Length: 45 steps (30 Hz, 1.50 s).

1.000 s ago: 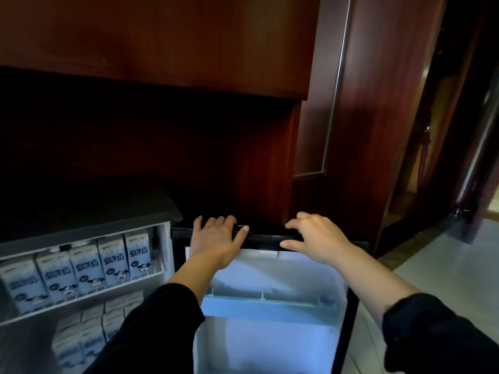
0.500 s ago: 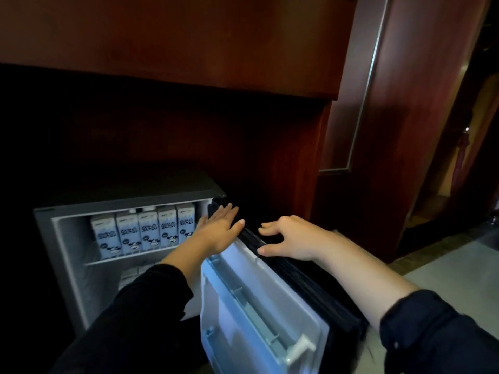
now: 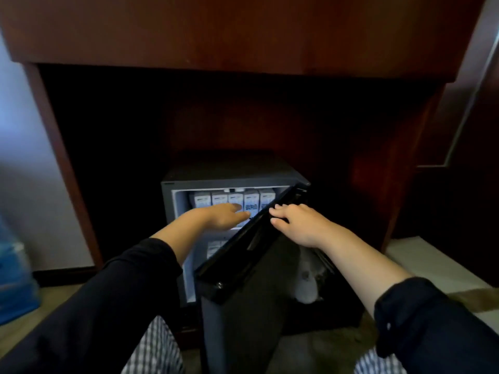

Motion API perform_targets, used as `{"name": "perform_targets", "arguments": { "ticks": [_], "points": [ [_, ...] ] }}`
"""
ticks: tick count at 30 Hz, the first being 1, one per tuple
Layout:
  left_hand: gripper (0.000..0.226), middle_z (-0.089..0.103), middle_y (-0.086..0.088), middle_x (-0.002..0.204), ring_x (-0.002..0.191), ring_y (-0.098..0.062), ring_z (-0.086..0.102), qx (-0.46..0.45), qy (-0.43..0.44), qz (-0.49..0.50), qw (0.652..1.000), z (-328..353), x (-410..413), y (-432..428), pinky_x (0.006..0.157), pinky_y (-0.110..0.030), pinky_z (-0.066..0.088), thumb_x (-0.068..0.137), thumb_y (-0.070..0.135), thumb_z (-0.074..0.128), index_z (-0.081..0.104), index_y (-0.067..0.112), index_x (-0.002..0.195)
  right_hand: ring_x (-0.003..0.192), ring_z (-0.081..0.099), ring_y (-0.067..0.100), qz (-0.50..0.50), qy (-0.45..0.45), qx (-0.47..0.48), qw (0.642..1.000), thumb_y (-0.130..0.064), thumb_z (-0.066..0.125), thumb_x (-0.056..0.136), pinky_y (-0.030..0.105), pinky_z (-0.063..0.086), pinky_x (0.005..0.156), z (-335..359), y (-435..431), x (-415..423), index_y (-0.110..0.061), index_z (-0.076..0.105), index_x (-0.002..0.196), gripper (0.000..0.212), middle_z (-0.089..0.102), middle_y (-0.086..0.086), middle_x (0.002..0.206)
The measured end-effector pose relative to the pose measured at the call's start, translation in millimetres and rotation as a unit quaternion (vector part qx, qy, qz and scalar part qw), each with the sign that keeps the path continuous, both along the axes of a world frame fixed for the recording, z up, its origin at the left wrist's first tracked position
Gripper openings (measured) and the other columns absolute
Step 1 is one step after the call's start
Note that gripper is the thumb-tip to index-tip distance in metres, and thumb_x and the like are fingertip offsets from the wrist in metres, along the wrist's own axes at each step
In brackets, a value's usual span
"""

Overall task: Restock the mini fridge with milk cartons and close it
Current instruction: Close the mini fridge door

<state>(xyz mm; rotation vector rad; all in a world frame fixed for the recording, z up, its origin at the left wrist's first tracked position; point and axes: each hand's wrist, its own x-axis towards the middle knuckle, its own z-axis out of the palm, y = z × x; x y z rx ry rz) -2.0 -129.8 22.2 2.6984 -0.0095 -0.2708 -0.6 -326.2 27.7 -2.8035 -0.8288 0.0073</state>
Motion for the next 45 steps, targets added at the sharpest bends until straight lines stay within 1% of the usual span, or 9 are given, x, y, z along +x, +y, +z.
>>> {"name": "perform_targets", "arguments": {
  "ticks": [4,11,19,24,27,30,39,41,45],
  "points": [
    [0.068,0.024,-0.001,0.156,0.143,-0.020,0.023,0.030,-0.010,0.033,0.999,4,-14,30,0.117,-0.036,0.016,0.093,0.058,0.032,0.027,0.016,0.147,0.146,0.020,0.022,0.005,-0.021,-0.008,1.000,-0.035,0.033,0.101,0.040,0.021,0.116,-7,32,13,-0.020,0.028,0.148,0.050,0.022,0.001,0.158],
    [0.069,0.023,0.000,0.156,0.143,-0.017,0.023,0.264,-0.192,0.049,0.944,-24,-23,59,0.116,-0.039,0.010,0.093,0.059,0.021,0.012,0.020,0.149,0.147,0.012,0.020,-0.003,-0.054,-0.014,0.998,-0.029,0.036,0.101,0.040,0.017,0.117,-15,75,37,-0.020,0.019,0.150,0.053,0.016,0.003,0.159],
    [0.065,0.009,0.004,0.159,0.147,-0.012,0.002,0.239,-0.295,0.086,0.921,-55,17,85,0.118,-0.036,0.000,0.096,0.052,0.016,0.003,0.019,0.150,0.147,0.012,0.019,0.012,-0.129,0.008,0.992,-0.028,0.036,0.101,0.035,0.008,0.120,-32,100,76,-0.015,0.015,0.151,0.055,0.016,0.004,0.159],
    [0.061,0.017,0.005,0.157,0.146,-0.011,0.008,0.213,-0.352,0.088,0.907,-69,40,96,0.115,-0.030,-0.008,0.096,0.047,0.017,0.009,0.020,0.150,0.140,0.034,0.016,0.080,-0.214,0.164,0.960,-0.024,0.050,0.097,0.031,0.022,0.116,-52,93,107,-0.014,0.042,0.141,0.046,0.044,0.002,0.147],
    [0.056,0.042,0.001,0.147,0.137,-0.017,0.036,0.196,-0.408,0.090,0.887,-77,45,96,0.114,-0.033,0.005,0.095,0.041,0.021,0.034,0.016,0.143,0.117,0.060,0.024,0.100,-0.316,0.238,0.913,-0.018,0.061,0.090,0.039,0.045,0.095,-64,95,122,-0.010,0.064,0.121,0.032,0.066,0.006,0.123],
    [0.047,0.052,-0.002,0.138,0.129,-0.017,0.042,0.162,-0.441,0.116,0.875,-86,51,93,0.111,-0.036,0.012,0.095,0.034,0.028,0.046,0.015,0.135,0.091,0.065,0.024,0.083,-0.370,0.251,0.891,-0.027,0.052,0.091,0.034,0.041,0.074,-68,105,133,-0.013,0.071,0.103,0.027,0.072,0.001,0.102],
    [0.052,0.052,-0.003,0.138,0.129,-0.015,0.043,0.123,-0.336,0.096,0.929,-60,38,76,0.109,-0.034,0.017,0.099,0.039,0.021,0.050,0.014,0.133,0.082,0.064,0.020,0.150,-0.278,0.192,0.929,-0.027,0.050,0.091,0.031,0.048,0.067,-42,94,141,-0.014,0.073,0.097,0.027,0.070,-0.002,0.090],
    [0.051,0.043,0.000,0.146,0.136,-0.015,0.039,0.107,-0.252,0.076,0.959,-38,38,67,0.114,-0.028,0.012,0.099,0.041,0.022,0.041,0.018,0.140,0.088,0.065,0.022,0.169,-0.203,0.152,0.953,-0.025,0.054,0.090,0.033,0.051,0.071,-21,92,144,-0.013,0.072,0.099,0.024,0.071,0.000,0.093],
    [0.052,0.016,0.008,0.157,0.146,-0.009,0.008,0.095,-0.015,0.067,0.993,24,42,45,0.117,-0.028,0.005,0.100,0.044,0.021,0.025,0.025,0.148,0.115,0.056,0.019,0.148,0.012,0.035,0.988,-0.035,0.043,0.098,0.034,0.048,0.086,31,86,135,-0.023,0.054,0.130,0.036,0.064,-0.004,0.121]
  ]
}}
